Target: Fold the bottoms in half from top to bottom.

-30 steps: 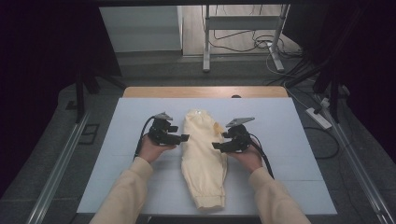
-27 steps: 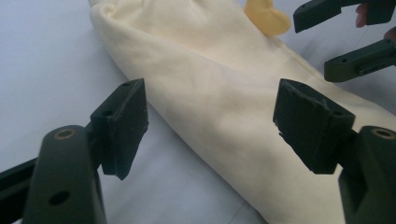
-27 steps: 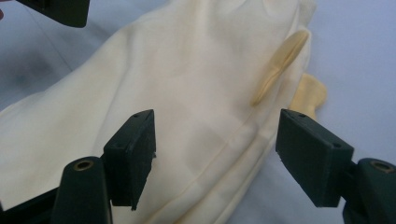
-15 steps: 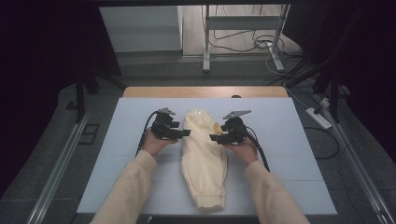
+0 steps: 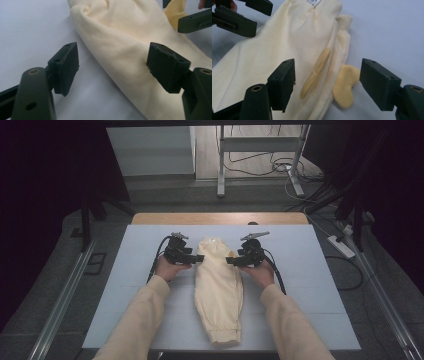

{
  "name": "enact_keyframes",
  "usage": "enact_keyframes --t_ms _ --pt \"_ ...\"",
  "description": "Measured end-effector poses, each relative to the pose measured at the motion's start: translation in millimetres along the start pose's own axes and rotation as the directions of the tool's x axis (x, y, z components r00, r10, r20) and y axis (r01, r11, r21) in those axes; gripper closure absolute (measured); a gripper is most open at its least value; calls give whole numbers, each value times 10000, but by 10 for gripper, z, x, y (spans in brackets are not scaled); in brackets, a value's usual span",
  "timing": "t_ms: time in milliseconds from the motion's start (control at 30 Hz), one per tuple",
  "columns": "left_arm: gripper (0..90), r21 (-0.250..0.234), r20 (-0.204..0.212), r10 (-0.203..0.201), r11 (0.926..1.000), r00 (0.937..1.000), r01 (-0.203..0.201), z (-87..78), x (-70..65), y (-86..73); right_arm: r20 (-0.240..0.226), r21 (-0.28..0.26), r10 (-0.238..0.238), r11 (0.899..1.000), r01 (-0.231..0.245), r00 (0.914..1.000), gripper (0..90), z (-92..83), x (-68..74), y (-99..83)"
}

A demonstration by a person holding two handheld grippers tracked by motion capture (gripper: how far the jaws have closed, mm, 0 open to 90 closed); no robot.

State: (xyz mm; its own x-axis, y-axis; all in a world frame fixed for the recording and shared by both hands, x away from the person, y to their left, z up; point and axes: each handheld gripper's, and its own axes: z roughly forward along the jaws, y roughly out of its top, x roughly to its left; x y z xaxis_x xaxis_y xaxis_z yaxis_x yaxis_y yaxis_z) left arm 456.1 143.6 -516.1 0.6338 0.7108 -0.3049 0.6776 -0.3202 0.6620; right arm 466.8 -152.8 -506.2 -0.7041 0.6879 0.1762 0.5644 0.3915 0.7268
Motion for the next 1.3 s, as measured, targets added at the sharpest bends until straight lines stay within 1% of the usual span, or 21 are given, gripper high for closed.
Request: enact_keyframes --t_ms 33,67,100,133,267,400,533,600,633,667,700,733,767,833,867,900,933,967,1033,1133,1300 --pt "278 54 -35 -38 10000 10000 38 6 11 -3 -76 -16 106 9999 -106 9999 287 17 -10 -2" --pt "281 76 10 -163 9998 9999 163 14 30 -11 -106 13 135 9999 -135 9999 287 32 -14 -4" --pt "294 98 89 -238 9997 9997 237 20 41 -17 -33 138 57 9999 -56 10000 287 54 -15 -3" --pt "301 114 116 -259 9996 9996 258 27 43 -22 37 214 8 9998 -9 10000 287 67 -13 1" --pt "306 281 106 -203 9994 9997 200 57 30 -30 -31 325 -68 9994 69 10000 289 101 0 17" --pt "308 466 166 -201 9987 9997 193 107 18 -34 52 876 -530 9948 523 9986 292 180 57 14" --pt "314 721 195 -178 9973 9997 164 156 3 -52 180 1090 -662 9920 639 9976 334 231 93 -4" --pt "326 784 185 -191 9968 9996 176 177 -1 -64 256 1141 -708 9912 675 9972 388 234 103 -9" --pt "331 726 166 -195 9972 9997 183 176 -3 -71 247 1129 -696 9914 664 9973 417 234 103 -11" --pt "349 677 187 -277 9974 9994 264 176 -5 -76 248 1142 -685 9913 652 9973 453 229 100 -13" --pt "388 677 252 -283 9974 9993 265 177 -6 -80 189 1145 -615 9917 590 9979 514 219 93 -16" --pt "424 670 334 -247 9975 9991 224 183 -16 -86 97 1172 -579 9915 563 9983 544 212 83 -16" --pt "475 682 392 -196 9975 9990 169 187 -25 -89 -74 1212 -454 9916 460 9989 593 203 71 -18" --pt "562 695 461 -84 9976 9989 51 200 -52 -96 -275 1226 -356 9917 388 9990 656 198 67 -25" --pt "589 720 430 -46 9974 9991 15 200 -60 -98 -345 1259 -335 9913 376 9988 682 195 72 -27" --pt "648 747 458 -73 9972 9989 39 200 -65 -101 -402 1257 -345 9913 393 9986 711 195 79 -29" --pt "682 724 575 -86 9974 9983 45 194 -65 -105 -430 1279 -361 9909 413 9984 724 192 86 -28" --pt "760 695 680 -88 9976 9976 40 189 -65 -106 -427 1310 -444 9901 496 9981 739 188 102 -25" --pt "805 751 552 162 9970 9983 -203 180 -99 -100 -395 1391 -586 9882 636 9975 752 176 126 -18" --pt "828 794 384 433 9958 9983 -462 161 -140 -82 -395 1379 -693 9877 742 9968 761 155 141 -9" --pt "835 452 338 682 9965 9971 -697 77 -190 -47 -345 1137 -930 9888 964 9951 764 83 172 9"
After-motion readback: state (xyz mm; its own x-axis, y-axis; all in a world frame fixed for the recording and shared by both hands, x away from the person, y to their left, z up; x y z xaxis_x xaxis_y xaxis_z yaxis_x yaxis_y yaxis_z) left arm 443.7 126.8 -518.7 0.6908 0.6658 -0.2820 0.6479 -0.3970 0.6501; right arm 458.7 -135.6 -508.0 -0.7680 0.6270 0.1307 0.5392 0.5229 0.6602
